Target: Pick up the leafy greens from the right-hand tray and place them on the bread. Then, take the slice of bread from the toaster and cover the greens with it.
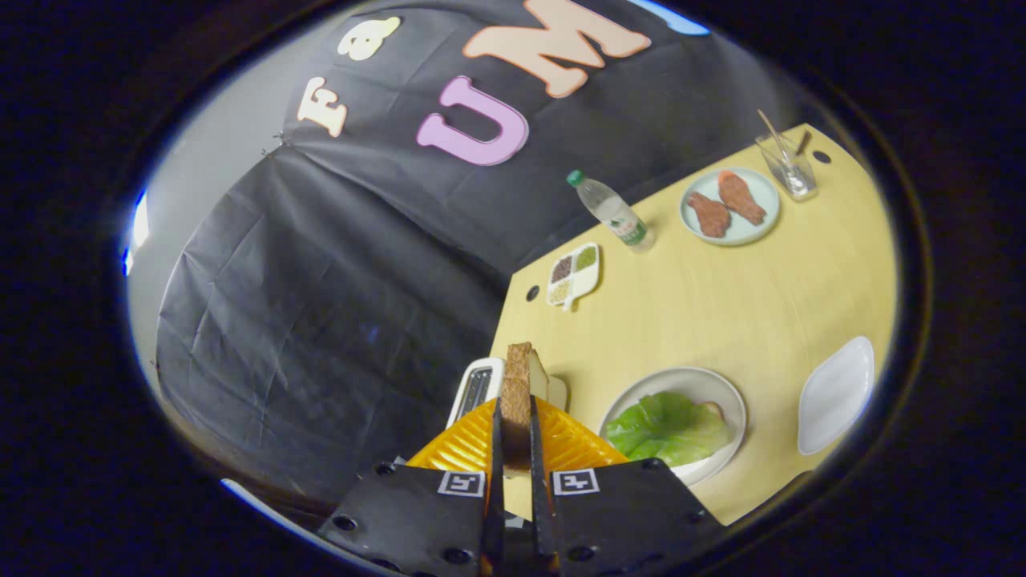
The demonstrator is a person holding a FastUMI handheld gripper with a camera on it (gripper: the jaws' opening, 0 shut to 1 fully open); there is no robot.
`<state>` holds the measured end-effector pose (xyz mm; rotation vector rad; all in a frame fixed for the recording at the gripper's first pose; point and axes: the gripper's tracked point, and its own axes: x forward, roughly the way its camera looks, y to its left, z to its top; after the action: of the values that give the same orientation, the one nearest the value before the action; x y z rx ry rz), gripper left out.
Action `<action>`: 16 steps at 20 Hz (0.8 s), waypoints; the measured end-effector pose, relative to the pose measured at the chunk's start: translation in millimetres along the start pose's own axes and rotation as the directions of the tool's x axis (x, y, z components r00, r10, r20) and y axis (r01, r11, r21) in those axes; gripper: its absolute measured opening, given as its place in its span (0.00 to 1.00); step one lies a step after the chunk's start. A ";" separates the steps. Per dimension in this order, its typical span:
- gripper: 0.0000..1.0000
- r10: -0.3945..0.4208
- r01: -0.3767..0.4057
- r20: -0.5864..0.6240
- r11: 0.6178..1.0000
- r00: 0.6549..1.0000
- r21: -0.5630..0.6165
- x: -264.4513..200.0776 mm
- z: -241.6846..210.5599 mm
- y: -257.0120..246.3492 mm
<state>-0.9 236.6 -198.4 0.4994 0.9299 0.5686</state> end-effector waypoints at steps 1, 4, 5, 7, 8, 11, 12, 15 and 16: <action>0.17 0.010 -0.010 -0.022 1.000 1.000 0.025 4.2 -8.9 -11.7; 0.17 0.095 -0.083 -0.060 0.982 0.994 0.168 17.0 -31.4 -30.4; 0.17 0.108 -0.093 -0.064 0.974 0.992 0.207 25.2 -37.5 -39.5; 0.17 0.093 -0.066 -0.100 0.967 0.991 0.244 40.1 -55.3 -65.8; 0.17 0.068 -0.035 -0.126 0.969 0.990 0.244 45.4 -64.4 -80.1; 0.17 0.032 0.011 -0.164 0.967 0.986 0.254 59.3 -75.1 -109.3; 0.17 0.031 0.012 -0.161 0.966 0.986 0.259 61.6 -74.9 -112.5; 0.17 0.086 -0.040 -0.152 0.958 0.985 0.283 60.9 -70.0 -107.8; 0.17 0.111 -0.065 -0.144 0.955 0.983 0.289 56.7 -66.4 -103.4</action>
<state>-6.0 206.4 -330.2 0.7655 1.1545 0.5646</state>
